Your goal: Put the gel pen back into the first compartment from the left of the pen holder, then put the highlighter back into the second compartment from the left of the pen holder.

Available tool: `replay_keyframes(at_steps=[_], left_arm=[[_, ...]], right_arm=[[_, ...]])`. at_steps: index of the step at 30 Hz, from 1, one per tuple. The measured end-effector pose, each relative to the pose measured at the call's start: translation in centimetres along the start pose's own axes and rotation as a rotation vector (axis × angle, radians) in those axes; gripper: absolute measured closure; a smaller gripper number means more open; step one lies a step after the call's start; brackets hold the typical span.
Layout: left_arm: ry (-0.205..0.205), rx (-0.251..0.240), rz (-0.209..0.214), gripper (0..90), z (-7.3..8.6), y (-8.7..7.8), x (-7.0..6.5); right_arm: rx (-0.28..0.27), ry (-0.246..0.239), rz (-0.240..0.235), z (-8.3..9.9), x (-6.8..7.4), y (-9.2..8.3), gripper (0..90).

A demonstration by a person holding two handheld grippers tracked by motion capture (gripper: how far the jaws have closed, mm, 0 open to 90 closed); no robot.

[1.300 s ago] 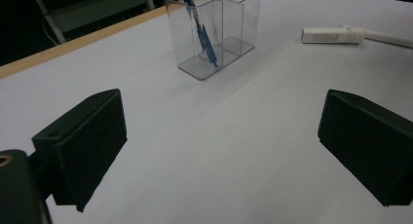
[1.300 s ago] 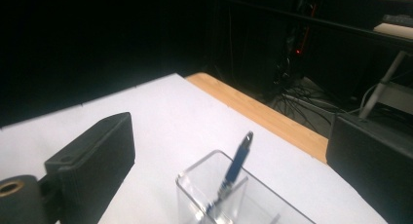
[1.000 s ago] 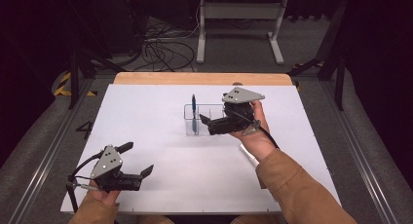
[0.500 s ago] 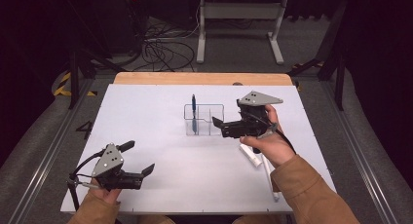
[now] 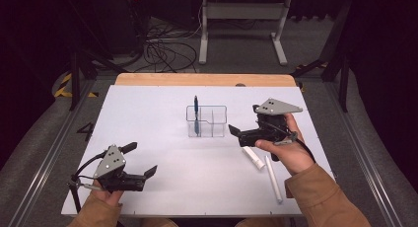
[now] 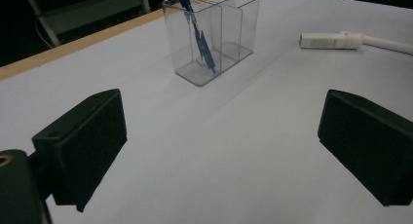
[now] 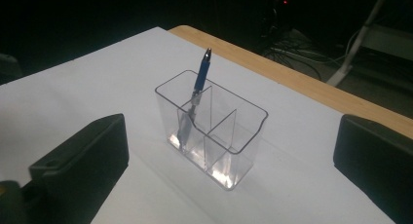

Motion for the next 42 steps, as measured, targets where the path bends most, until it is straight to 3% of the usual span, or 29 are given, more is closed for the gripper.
replay_keyframes(at_steps=[10,14,19,30,36,40,42], left_arm=[[0.000,0.000,-0.002,4.6,0.0,0.0,-0.1],[-0.004,-0.006,-0.004,4.6,0.0,-0.1,-0.1],[-0.002,-0.004,-0.005,4.6,0.0,-0.1,-0.1],[0.000,-0.002,-0.006,4.6,0.0,-0.1,-0.1],[-0.001,-0.003,-0.005,4.6,0.0,-0.1,-0.1],[0.002,-0.002,-0.005,4.6,0.0,0.0,-0.2],[0.004,-0.001,-0.007,4.6,0.0,0.0,-0.1]], right_arm=[[-0.010,-0.005,0.014,0.4,-0.8,-1.3,5.7],[-0.024,0.000,0.055,0.4,-1.3,-1.9,8.1],[-0.025,-0.034,0.085,0.5,-1.8,-2.6,10.9],[0.006,-0.050,0.093,1.4,-2.3,-3.3,12.0],[0.040,-0.044,0.099,2.1,-2.9,-3.7,19.5],[0.081,-0.037,0.128,2.7,-3.5,-3.8,24.6],[0.111,-0.027,0.113,3.2,-3.6,-3.8,27.7]])
Point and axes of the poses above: each handheld gripper's, and its own axes: y roughly forward along the jaws, z roughly out of its underside, x roughly to its left, the point moved 7 cm from there along y, roughly forward along the jaws, and after that the axes turned 10 degrees about z, right-handed, at the moved point
